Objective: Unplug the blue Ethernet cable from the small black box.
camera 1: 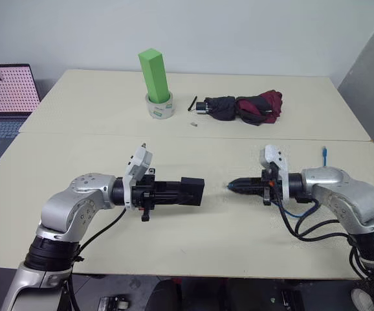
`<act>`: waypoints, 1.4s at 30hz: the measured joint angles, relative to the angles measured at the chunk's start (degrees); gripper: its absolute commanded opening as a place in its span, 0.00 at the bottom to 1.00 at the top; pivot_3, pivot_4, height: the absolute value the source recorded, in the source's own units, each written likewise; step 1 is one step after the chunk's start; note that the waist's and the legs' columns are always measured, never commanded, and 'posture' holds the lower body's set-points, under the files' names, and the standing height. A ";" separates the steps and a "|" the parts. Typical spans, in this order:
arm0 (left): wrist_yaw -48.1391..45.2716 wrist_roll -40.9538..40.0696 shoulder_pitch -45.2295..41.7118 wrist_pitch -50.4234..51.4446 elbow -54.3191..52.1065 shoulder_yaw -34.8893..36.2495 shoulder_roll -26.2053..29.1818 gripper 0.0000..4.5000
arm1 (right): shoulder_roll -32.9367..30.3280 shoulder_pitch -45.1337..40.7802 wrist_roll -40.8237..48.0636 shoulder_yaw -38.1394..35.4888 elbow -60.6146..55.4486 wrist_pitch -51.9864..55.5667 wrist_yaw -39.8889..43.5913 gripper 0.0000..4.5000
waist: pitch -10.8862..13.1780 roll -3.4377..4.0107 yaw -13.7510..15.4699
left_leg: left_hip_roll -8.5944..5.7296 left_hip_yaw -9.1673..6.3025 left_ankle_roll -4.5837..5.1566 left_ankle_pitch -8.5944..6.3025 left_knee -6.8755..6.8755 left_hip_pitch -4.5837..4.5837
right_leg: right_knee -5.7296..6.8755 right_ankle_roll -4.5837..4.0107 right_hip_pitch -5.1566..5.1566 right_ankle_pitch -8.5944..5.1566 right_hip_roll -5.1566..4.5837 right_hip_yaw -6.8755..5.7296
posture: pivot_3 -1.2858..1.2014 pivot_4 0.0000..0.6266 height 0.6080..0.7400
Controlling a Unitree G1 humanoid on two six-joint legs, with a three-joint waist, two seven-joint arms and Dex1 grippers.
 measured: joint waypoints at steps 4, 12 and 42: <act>1.11 2.28 0.23 -2.34 0.68 -0.25 -0.80 0.17 | 5.65 -5.19 -14.72 0.31 19.43 -12.05 -17.35 0.00 | 0.09 0.13 0.01 | -0.04 0.12 -0.18 0.10 -0.04 -0.09 | 0.01 0.00 -0.18 0.00 -0.02 0.12 | 0.52 0.24 1.00; 4.48 7.21 -0.08 -6.69 2.97 -1.30 -2.95 0.17 | 9.38 -9.59 -21.44 -3.16 33.94 -23.68 -26.80 0.31 | 0.08 0.14 -0.15 | 0.02 0.26 -0.18 0.10 -0.08 -0.13 | 0.05 0.00 -0.28 0.00 -0.01 0.19 | 0.52 0.24 1.00; 48.61 28.33 -7.81 -48.79 46.42 11.33 -19.75 0.36 | 10.32 -2.07 -10.21 4.11 -7.24 -4.69 -4.53 0.78 | 0.01 0.03 0.12 | -0.02 0.14 -0.18 0.10 -0.01 -0.10 | 0.13 0.00 -0.25 0.00 -0.10 0.00 | 0.52 0.24 1.00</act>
